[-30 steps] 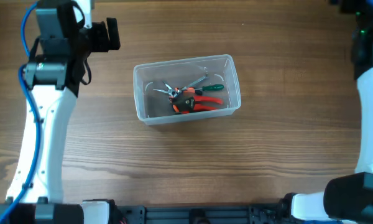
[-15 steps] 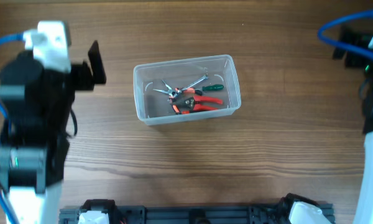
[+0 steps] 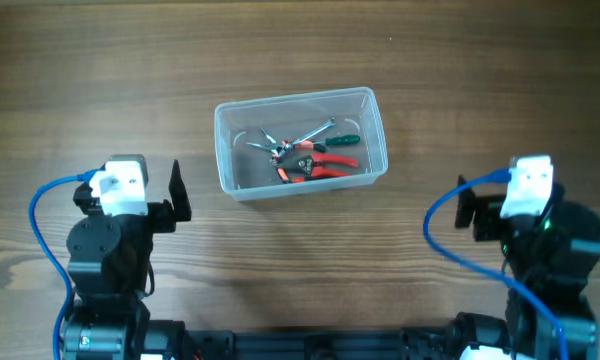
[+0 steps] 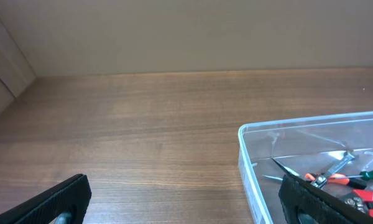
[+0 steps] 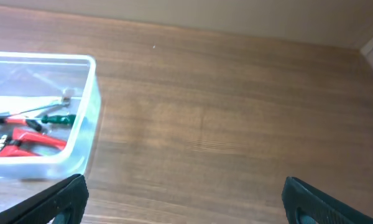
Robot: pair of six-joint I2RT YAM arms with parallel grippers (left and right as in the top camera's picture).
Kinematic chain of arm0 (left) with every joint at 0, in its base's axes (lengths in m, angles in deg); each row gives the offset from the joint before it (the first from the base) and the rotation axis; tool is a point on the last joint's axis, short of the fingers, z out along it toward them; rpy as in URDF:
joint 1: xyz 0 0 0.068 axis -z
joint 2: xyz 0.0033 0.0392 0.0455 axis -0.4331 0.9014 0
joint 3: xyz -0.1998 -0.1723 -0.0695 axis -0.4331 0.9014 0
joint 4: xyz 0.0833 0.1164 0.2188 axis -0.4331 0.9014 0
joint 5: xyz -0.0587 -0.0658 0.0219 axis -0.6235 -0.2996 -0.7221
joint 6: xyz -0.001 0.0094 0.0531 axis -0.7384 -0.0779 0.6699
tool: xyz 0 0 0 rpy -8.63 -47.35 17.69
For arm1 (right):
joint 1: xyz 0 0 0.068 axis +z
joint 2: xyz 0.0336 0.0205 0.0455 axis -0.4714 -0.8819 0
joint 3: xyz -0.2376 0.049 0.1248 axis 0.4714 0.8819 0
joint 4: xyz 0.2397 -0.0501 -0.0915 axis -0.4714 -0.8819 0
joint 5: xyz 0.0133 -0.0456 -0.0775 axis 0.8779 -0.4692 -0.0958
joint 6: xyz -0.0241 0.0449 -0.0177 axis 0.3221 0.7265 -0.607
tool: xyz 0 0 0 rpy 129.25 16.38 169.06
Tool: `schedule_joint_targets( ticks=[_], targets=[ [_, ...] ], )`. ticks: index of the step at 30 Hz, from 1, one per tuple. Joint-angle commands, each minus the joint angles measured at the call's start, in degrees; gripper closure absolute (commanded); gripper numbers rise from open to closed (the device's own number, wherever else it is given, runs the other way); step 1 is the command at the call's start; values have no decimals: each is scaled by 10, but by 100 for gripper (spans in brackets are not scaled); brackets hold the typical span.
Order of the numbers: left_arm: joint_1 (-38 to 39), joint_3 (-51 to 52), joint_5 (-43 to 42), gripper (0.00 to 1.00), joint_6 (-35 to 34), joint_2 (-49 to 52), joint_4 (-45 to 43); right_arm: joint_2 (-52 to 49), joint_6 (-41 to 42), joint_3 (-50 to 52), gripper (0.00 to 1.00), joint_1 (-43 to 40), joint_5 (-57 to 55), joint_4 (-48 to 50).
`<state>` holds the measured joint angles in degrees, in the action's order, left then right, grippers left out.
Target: Pack container
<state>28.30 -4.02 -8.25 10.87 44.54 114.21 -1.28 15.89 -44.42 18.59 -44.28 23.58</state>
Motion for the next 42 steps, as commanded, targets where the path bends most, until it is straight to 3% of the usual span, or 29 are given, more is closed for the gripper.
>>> schedule_joint_targets(
  ticks=[1,17,22,25,28,35,37,38,42],
  targets=[
    [3,6,5,0,-2,-9,-3,37,-1,5,0,4,9,-5],
    [3,6,5,0,-2,-6,205,35,-1,5,0,4,9,-5],
    [3,6,5,0,-2,-6,207,133,-17,5,0,38,-21,-96],
    [3,6,5,0,-2,-6,207,226,-15,7,0,66,-18,-84],
    [3,6,5,0,-2,-6,207,284,-15,44,0,71,-21,-1],
    [3,6,5,0,-2,-6,207,294,68,290,0,85,-67,427],
    [3,6,5,0,-2,-6,207,294,105,346,0,86,-87,504],
    [3,6,5,0,-2,-6,207,294,132,376,0,86,-92,525],
    [3,6,5,0,-2,-6,207,294,224,373,0,89,-110,421]
  ],
)
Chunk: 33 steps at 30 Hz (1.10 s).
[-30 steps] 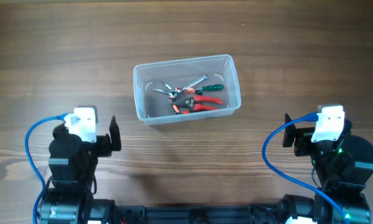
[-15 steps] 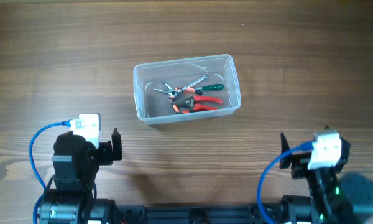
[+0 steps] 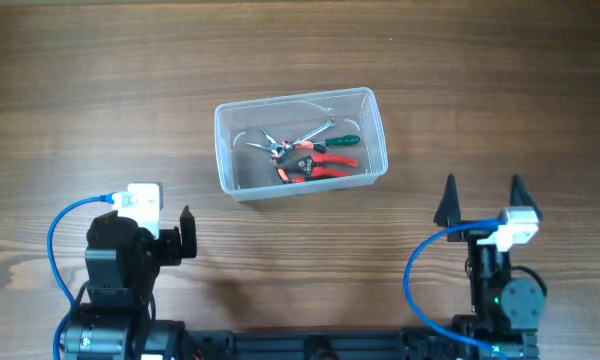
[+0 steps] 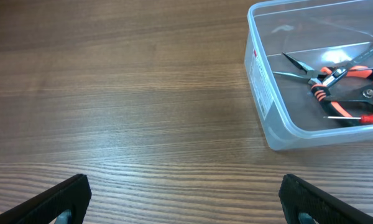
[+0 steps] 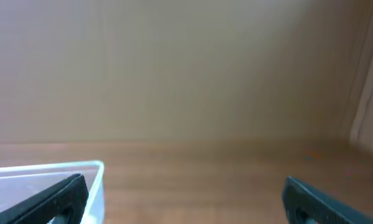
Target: Pack container
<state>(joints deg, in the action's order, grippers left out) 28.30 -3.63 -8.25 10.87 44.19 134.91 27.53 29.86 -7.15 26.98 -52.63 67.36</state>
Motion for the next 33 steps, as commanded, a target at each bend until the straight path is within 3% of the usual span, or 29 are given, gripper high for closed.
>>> schedule_joint_targets(
  ticks=[1,7,33],
  targets=[
    [3,2,5,0,-2,-3,0,6,120,0,0,5,-23,-55],
    [3,2,5,0,-2,-3,0,5,55,0,0,22,31,-69],
    [2,2,9,0,-2,-5,11,5,59,0,0,23,32,-69]
  ],
)
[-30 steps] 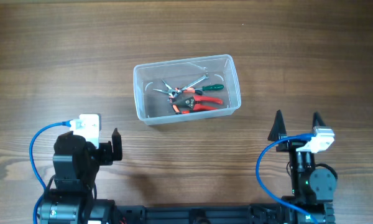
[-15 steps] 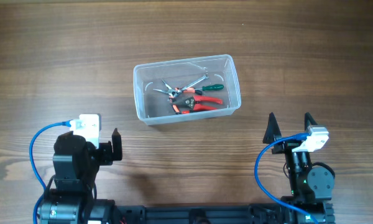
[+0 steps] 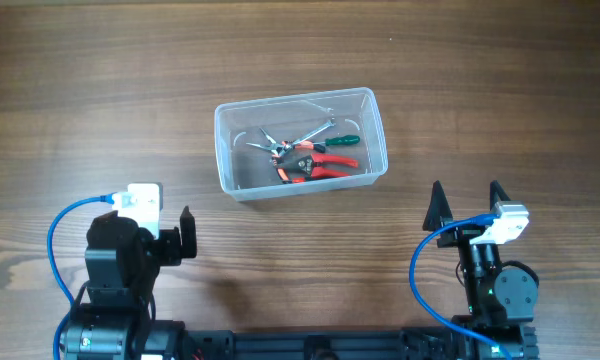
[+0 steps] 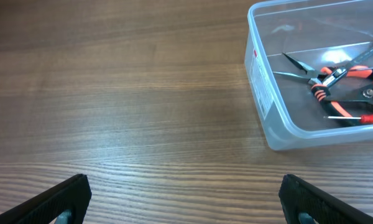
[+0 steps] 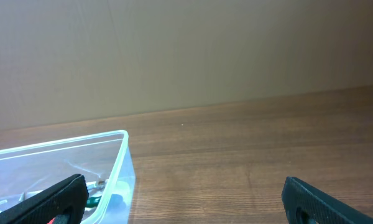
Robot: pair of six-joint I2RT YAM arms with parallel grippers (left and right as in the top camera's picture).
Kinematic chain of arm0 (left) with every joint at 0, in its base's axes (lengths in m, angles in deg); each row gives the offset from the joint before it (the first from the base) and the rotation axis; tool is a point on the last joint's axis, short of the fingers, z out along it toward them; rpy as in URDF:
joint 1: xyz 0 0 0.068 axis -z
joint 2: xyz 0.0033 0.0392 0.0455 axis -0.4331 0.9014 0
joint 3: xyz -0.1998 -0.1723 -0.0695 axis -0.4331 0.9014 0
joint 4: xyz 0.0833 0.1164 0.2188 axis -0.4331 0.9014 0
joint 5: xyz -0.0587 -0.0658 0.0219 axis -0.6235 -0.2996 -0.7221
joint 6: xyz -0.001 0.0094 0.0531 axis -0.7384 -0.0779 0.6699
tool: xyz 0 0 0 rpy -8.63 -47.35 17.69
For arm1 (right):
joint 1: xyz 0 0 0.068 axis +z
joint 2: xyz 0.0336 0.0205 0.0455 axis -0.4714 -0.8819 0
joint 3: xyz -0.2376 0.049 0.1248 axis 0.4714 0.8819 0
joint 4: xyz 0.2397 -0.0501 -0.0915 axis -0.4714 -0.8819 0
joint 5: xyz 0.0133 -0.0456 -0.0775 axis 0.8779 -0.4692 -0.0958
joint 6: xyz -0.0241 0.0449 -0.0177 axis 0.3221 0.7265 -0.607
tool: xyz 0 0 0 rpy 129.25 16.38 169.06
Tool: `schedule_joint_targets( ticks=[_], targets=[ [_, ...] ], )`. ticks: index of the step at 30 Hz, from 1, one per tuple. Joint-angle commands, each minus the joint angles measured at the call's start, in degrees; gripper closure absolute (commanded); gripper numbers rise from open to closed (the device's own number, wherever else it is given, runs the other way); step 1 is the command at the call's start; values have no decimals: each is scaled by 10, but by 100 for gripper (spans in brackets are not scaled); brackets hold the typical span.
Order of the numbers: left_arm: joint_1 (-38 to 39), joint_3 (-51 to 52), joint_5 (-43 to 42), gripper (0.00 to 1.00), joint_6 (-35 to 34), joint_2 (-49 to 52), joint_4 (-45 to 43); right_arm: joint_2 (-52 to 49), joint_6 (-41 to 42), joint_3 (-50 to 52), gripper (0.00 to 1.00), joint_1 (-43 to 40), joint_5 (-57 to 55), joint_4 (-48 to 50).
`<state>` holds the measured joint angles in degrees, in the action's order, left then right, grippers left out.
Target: Pack container
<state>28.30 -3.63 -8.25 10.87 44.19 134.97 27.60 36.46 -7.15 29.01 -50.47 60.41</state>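
Note:
A clear plastic container [image 3: 223,160] stands at the table's middle, also in the left wrist view [image 4: 261,93] and the right wrist view [image 5: 121,162]. Inside lie red-handled pliers [image 3: 315,165], a green-handled screwdriver [image 3: 342,140] and silver tools [image 3: 265,142]. My left gripper [image 3: 185,235] sits near the front left, open with nothing between its fingers [image 4: 65,196]. My right gripper [image 3: 465,205] is at the front right, open and empty, its fingers [image 5: 311,196] pointing toward the container's right end.
Bare wooden tabletop [image 3: 100,90] surrounds the container. Blue cables [image 3: 55,245] loop beside each arm base at the front edge. A plain wall [image 5: 186,50] rises behind the table in the right wrist view.
My right gripper has shifted slightly left and tipped down a little, so the container's corner shows more in its view. The left arm and the container have not moved.
Both arms stood higher on the table beside the container, grippers open. Then both had drawn back toward the front edge, the right one pointing level. Now the right one has turned slightly toward the container. The tools stayed in the container throughout.

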Motion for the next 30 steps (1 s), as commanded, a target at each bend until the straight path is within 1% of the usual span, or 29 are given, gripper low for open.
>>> schedule_joint_targets(
  ticks=[1,2,3,4,7,9,11,13,14,16,17,19,21,27,30],
  targets=[
    [1,2,-10,0,-2,-12,10,5,-7,0,0,3,11,1],
    [1,2,-46,0,-5,-32,10,5,-7,0,0,3,11,1],
    [1,2,-61,0,-28,-54,9,5,-7,0,0,3,11,1],
    [1,2,-73,0,-79,-97,10,5,-7,0,0,3,11,1],
    [1,3,-77,0,-157,-179,10,5,-7,0,0,3,11,1],
    [1,8,-77,0,-180,-218,-1,5,-7,0,0,3,11,1],
    [1,37,-77,0,-180,-253,-60,5,-7,0,0,3,11,1],
    [1,92,-77,0,-180,-268,-139,5,-7,0,0,3,11,1],
    [1,139,-77,0,-181,-273,-209,5,-7,0,0,3,11,1],
    [1,195,-76,0,-193,-274,-294,5,-7,0,0,3,11,1],
    [1,235,-77,0,-200,-274,-357,5,-7,0,0,3,11,1],
    [1,294,-77,0,-210,-275,-447,5,-7,0,0,3,11,1],
    [2,346,-80,0,-211,-275,-507,5,-7,0,0,3,11,1],
    [3,344,-96,0,-212,-288,-412,5,-7,0,0,3,11,1],
    [3,344,-98,0,-208,-288,-408,5,-7,0,0,3,11,1]
  ],
)
